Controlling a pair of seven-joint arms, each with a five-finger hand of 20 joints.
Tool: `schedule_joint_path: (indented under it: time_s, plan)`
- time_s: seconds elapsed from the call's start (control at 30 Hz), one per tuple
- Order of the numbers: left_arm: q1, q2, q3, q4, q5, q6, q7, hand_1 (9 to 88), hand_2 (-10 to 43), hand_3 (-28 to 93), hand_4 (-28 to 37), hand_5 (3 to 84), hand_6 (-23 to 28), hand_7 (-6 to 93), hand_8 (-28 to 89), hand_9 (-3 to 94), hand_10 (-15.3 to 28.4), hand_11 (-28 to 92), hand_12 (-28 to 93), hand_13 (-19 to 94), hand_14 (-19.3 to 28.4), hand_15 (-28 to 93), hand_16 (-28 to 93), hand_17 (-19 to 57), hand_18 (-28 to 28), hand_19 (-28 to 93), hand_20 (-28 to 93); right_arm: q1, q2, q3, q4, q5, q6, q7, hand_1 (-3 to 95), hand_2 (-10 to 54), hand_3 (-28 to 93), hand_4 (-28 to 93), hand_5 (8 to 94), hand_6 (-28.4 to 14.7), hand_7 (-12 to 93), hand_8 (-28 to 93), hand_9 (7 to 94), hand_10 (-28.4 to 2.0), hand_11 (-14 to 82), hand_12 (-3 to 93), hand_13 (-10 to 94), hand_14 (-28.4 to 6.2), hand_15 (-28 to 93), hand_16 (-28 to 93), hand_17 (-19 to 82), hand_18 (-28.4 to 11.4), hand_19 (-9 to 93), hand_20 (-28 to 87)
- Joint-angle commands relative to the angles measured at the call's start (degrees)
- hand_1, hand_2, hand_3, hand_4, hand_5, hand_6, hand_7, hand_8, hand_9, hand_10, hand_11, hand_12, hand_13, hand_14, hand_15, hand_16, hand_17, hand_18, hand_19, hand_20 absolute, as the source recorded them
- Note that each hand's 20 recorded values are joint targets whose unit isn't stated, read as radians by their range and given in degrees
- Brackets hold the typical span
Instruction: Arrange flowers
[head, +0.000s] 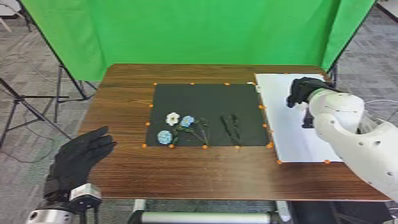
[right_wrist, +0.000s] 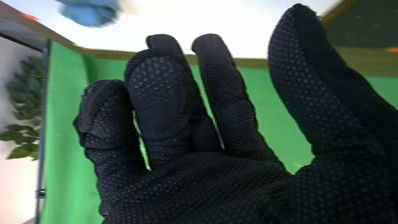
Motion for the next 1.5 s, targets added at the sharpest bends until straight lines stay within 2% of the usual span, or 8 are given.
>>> schedule_joint_path:
  time_s: [0.03,0.47,0.7,0.77,0.87,1.03,1.37,1.5]
  plan:
    - [0.4,-0.76,-0.07,0.08,0.17,-0.51,-0.45,26.9,4.8,82,-20.2,44.2,13.2,20.4,-11,38.6,22.5,41,11,25,27.8,65,-14,-9.6,21.9,60,7,-2.9,1.4,2.0,0.7,0.2,-0.2,1.6,34.2,-7.8,84,-28,50.9,-5.1,17,-12,52.2,-16.8,16.4,16.0,64,-8.1,81,14,41,-18.1,93,29]
    - [-0.4,-1.31,0.02,0.22,0.58,-1.12,-1.48,26.9,4.7,82,-20.1,44.2,13.1,20.5,-11,38.6,22.4,41,11,25,27.7,65,-14,-9.6,21.9,60,7,-5.3,1.8,4.5,1.2,1.5,-1.0,3.7,34.3,-7.9,85,-28,51.1,-5.1,17,-12,52.3,-16.8,16.4,15.9,64,-7.9,81,15,41,-18.3,93,29]
    - [-0.4,-1.02,0.27,0.28,0.46,-1.09,-1.05,27.0,4.7,82,-20.3,44.2,13.2,20.4,-11,38.6,22.3,41,11,25,27.8,65,-14,-9.6,21.9,61,7,-6.9,2.1,5.7,1.2,2.4,-0.4,5.0,35.0,-8.1,85,-28,51.3,-5.0,18,-12,52.9,-16.8,16.5,15.9,64,-7.7,82,15,41,-18.3,93,29]
    - [-0.9,-1.62,0.05,0.33,0.83,-1.42,-2.02,27.0,4.7,82,-20.2,44.2,13.1,20.5,-11,38.6,22.4,41,11,25,27.8,65,-14,-9.6,21.9,60,7,-7.3,2.2,6.1,1.3,2.4,-0.5,5.0,35.3,-8.2,85,-28,51.4,-4.9,18,-12,53.0,-16.8,16.5,15.9,64,-7.7,82,15,41,-18.3,93,29]
    - [-1.1,-1.52,0.2,0.42,0.87,-1.48,-2.0,26.9,4.7,82,-20.2,44.2,13.1,20.5,-11,38.6,22.3,41,11,25,27.8,65,-14,-9.6,21.9,60,7,-8.5,2.4,6.8,1.0,2.5,-0.7,5.6,35.6,-8.2,85,-28,51.5,-4.9,18,-12,53.2,-16.8,16.7,15.9,64,-7.7,81,15,41,-18.2,93,29]
    - [-0.7,-1.28,0.12,0.35,0.74,-1.43,-1.58,26.9,4.7,82,-20.2,44.2,13.1,20.5,-11,38.6,22.3,41,11,26,27.7,65,-14,-9.6,21.9,60,7,-9.5,2.6,6.4,0.8,3.9,1.2,7.7,36.7,-8.3,85,-28,52.8,-4.6,18,-12,57.2,-16.2,18.6,16.2,66,-7.3,81,15,43,-17.8,93,30]
    - [-1.2,-1.58,0.05,0.4,1.05,-1.73,-2.28,27.0,4.7,82,-20.2,44.2,13.1,20.4,-11,38.5,22.4,41,11,25,27.8,65,-14,-9.6,21.9,60,7,-10.3,2.6,5.2,1.2,2.8,3.4,10.6,43.0,-9.4,83,-28,59.0,-3.9,20,-13,68.9,-14.2,24.3,16.6,74,-4.6,78,17,52,-15.3,93,35]
    - [-1.2,-1.49,0.1,0.38,0.96,-1.65,-2.17,27.0,4.7,82,-20.2,44.2,13.1,20.4,-11,38.6,22.4,41,11,25,27.8,65,-14,-9.6,21.9,60,7,-10.5,2.4,4.7,1.6,2.2,3.4,11.6,48.9,-9.5,78,-28,61.6,-3.0,23,-13,74.0,-11.4,19.3,24.0,75,-3.9,78,19,54,-14.6,93,36]
